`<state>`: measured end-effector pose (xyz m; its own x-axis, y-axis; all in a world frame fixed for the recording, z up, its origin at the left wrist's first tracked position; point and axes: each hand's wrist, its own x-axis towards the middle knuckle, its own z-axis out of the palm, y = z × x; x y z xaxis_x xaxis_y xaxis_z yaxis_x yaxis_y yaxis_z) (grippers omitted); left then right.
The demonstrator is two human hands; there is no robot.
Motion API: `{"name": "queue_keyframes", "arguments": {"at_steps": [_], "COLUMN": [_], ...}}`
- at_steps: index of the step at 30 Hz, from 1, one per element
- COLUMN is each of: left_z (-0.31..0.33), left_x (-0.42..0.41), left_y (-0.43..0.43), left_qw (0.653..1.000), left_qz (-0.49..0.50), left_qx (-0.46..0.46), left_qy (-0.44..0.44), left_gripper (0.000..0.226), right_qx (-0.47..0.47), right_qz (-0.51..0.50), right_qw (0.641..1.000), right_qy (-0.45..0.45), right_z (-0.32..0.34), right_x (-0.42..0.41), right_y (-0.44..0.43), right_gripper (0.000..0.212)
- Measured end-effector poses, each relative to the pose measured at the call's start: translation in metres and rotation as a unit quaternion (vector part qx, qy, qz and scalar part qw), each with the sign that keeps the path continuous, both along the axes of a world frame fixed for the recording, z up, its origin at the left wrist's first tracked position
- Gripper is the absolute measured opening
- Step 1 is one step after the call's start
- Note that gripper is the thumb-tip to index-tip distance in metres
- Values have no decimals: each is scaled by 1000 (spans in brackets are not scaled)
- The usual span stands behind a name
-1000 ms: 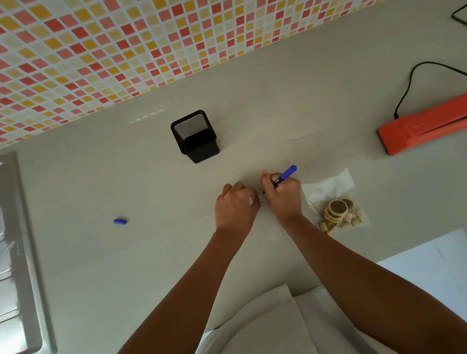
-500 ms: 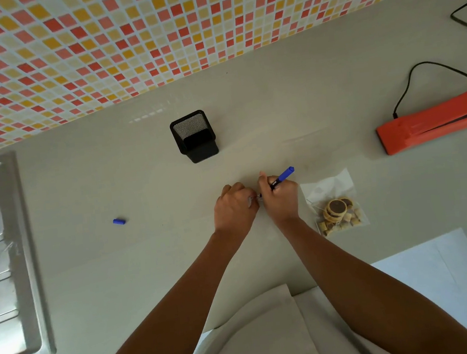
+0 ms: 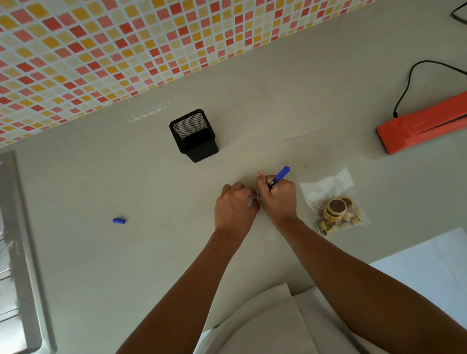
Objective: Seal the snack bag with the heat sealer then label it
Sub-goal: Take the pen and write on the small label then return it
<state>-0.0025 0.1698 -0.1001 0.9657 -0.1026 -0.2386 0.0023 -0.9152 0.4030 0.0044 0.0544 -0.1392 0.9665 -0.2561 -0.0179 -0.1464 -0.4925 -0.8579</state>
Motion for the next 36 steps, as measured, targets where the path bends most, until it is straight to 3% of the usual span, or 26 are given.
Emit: {"name": "queue_keyframes", "arguments": {"at_steps": [36], "left_z": [1], "left_x": [2], "left_y": [-1], "left_qw": [1000], "left_qz": [0], "left_qx": [1], "left_qy": [6], "left_gripper": [6], "right_qx": [-31], "right_qz": [7], "right_qw": [999], "right_qy": [-25], "right_z": [4], "right_x": [1], "right_y": [-2], "right_gripper": [48]}}
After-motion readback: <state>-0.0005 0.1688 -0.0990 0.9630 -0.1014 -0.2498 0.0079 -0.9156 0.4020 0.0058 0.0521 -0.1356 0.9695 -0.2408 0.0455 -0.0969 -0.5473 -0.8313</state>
